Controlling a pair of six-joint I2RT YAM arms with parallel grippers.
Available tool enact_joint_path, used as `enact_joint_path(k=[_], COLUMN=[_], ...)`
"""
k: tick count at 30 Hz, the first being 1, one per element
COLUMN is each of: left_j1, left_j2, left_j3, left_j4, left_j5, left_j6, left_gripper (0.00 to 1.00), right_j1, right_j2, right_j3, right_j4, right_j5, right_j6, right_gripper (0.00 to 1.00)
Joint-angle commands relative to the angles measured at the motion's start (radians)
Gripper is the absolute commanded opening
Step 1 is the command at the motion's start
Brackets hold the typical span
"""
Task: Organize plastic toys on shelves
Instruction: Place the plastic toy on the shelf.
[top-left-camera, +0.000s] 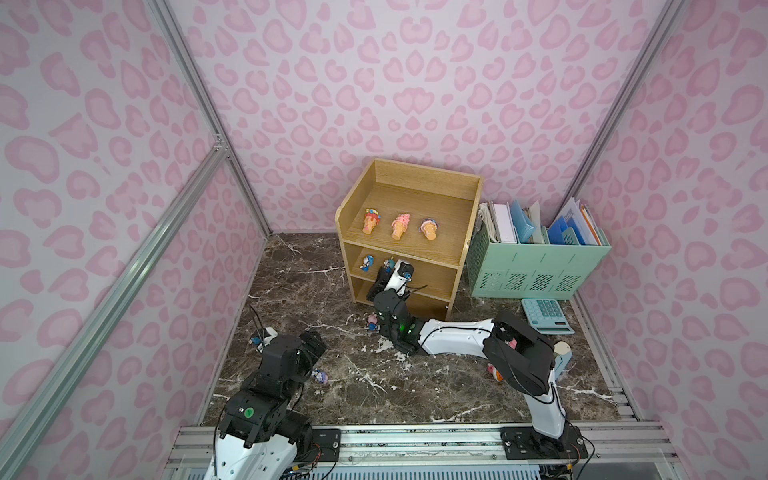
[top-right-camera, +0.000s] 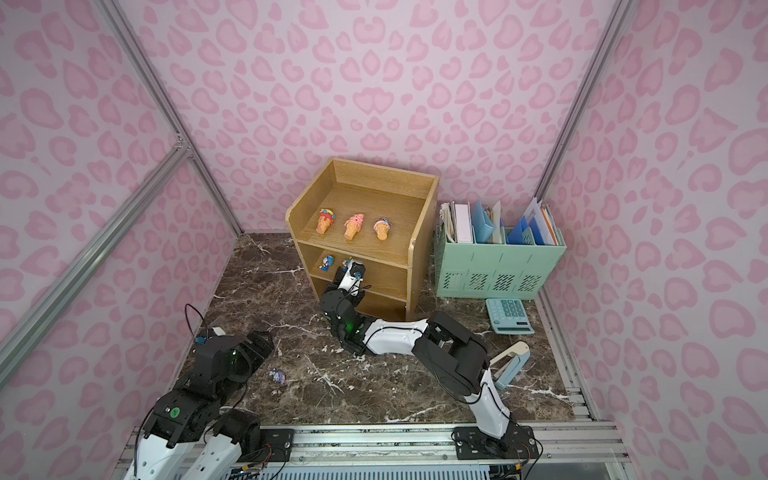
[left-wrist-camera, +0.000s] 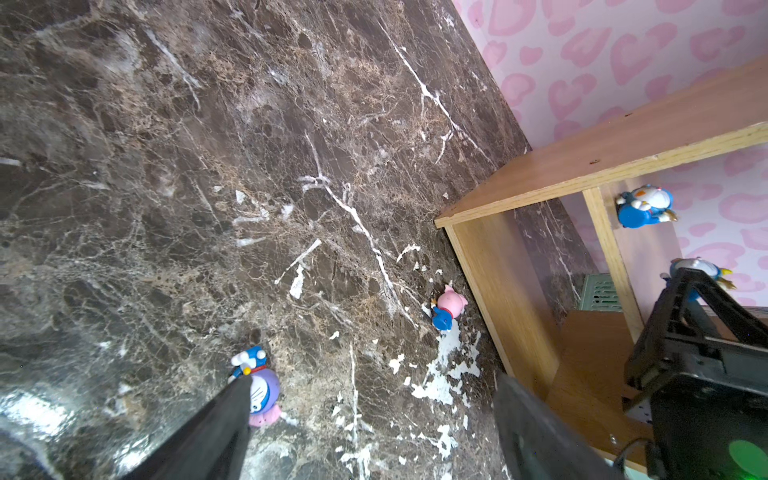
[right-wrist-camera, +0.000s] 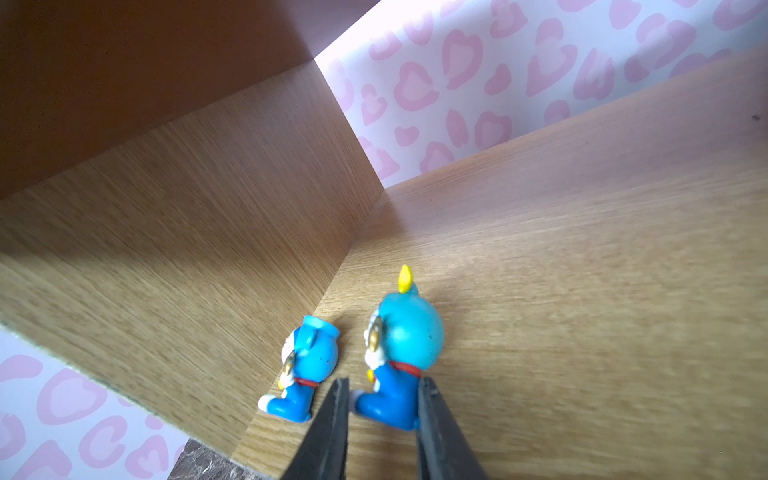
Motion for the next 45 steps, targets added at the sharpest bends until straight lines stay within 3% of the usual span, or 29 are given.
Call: enact_joint_path(k=[1,11,20,26,31,37,45], left_j1=[0.000,0.000,0.001,0.001,0.001,0.001,0.000], left_j2=[-0.001,-0.015,-0.041,-0.066,-0.091,-0.135,-0.125], left_j3=[0.008,0.032,0.063,0.093,0.106,0.071,-0.010], left_j4=[-0.015,-0.045,-0.084,-0.105,-0.109,-0.081,0.103], left_j5=[-0.002,-0.007,-0.011,-0.031,-0.043,-0.029,0.130], left_j6=[0.011,0.001,-0.003,0.005,0.013,0.019,0.133], left_gripper=[0.93,0.93,0.92,0.92,0.92,0.91,0.90], right_j1=[-0.004,0.015,0.059,0.114,0.183,0.212,0.188], right_j2=[-0.002,-0.026,-0.095,-0.215,-0.363,-0.505,-0.598], right_j3=[-0.014,-0.030,-0.090,-0.234,-0.418,-0.599,-0.754], right_j4=[-0.096,-0.089,-0.078,-0.068,-0.011,0.026,0.266], right_j5=[0.021,0.031,0.030,-0.036,-0.125,-0.254,-0.365], right_j6=[0.006,-0.003,-0.009,-0.010,-0.102,-0.207,-0.364], right_gripper=[0.30,0.43,0.71,0.80,0.84,0.82,0.76])
